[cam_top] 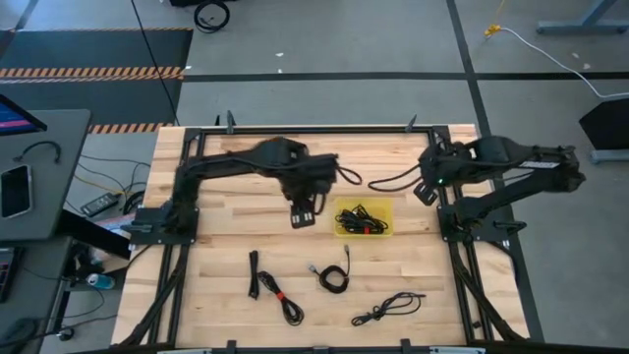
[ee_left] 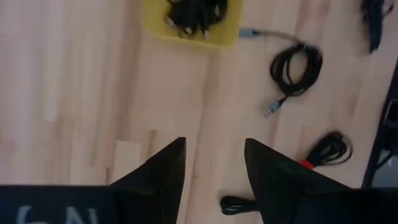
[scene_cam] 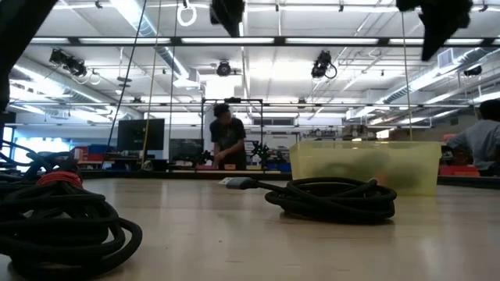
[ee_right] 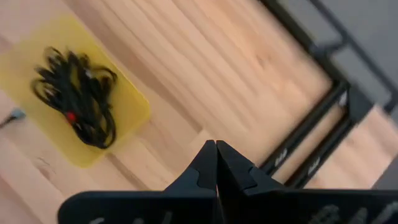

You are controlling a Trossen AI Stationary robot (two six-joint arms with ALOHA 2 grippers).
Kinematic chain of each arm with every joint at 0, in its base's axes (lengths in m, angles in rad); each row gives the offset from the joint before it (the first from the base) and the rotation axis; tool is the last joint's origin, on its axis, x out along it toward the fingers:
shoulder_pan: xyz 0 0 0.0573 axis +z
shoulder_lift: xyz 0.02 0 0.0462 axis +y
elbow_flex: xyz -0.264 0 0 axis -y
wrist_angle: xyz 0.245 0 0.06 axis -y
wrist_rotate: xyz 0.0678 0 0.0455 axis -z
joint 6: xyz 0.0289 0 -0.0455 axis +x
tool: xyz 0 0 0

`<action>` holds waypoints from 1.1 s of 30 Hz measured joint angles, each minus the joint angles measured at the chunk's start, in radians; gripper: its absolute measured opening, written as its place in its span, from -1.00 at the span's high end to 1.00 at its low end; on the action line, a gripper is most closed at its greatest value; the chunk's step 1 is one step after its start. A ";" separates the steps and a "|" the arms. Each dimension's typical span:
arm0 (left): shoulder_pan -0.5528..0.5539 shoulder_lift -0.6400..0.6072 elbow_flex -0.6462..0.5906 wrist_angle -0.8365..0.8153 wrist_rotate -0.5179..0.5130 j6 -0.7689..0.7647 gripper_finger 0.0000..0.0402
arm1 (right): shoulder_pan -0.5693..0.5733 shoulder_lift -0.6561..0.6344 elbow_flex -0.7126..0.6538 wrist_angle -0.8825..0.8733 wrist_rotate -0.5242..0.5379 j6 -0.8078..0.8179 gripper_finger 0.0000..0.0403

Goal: Pick and place USB-C Cables
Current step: Adjust the yellow bin

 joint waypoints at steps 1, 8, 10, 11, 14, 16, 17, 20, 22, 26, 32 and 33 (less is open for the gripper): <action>-0.002 -0.029 0.000 0.000 -0.020 -0.017 0.15 | 0.000 -0.015 -0.042 0.014 -0.010 0.031 1.00; -0.032 -0.191 -0.003 0.000 -0.165 -0.143 0.15 | 0.021 -0.106 -0.360 0.288 -0.120 0.160 1.00; -0.044 -0.244 -0.017 -0.001 -0.183 -0.172 0.15 | 0.030 -0.115 -0.446 0.400 -0.149 0.184 1.00; -0.050 -0.268 -0.024 0.000 -0.186 -0.186 0.15 | 0.035 -0.116 -0.487 0.453 -0.161 0.195 1.00; -0.072 -0.334 -0.053 -0.001 -0.190 -0.218 0.15 | 0.049 -0.107 -0.592 0.609 -0.195 0.231 1.00; -0.087 -0.379 -0.087 0.000 -0.194 -0.242 0.15 | 0.058 -0.100 -0.647 0.693 -0.208 0.258 1.00; -0.093 -0.399 -0.104 -0.001 -0.196 -0.254 0.15 | 0.063 -0.095 -0.667 0.725 -0.211 0.270 1.00; -0.104 -0.465 -0.173 -0.002 -0.204 -0.292 0.15 | 0.074 -0.087 -0.708 0.793 -0.216 0.310 1.00; -0.108 -0.508 -0.228 0.000 -0.205 -0.310 0.15 | 0.081 -0.077 -0.713 0.813 -0.215 0.326 1.00; -0.108 -0.593 -0.369 -0.002 -0.215 -0.354 0.15 | 0.082 -0.063 -0.713 0.865 -0.194 0.337 1.00; -0.108 -0.716 -0.624 -0.001 -0.242 -0.457 0.15 | 0.082 -0.040 -0.712 0.995 -0.111 0.337 1.00; -0.108 -0.731 -0.664 -0.002 -0.242 -0.478 0.15 | 0.082 -0.037 -0.712 1.009 -0.102 0.334 1.00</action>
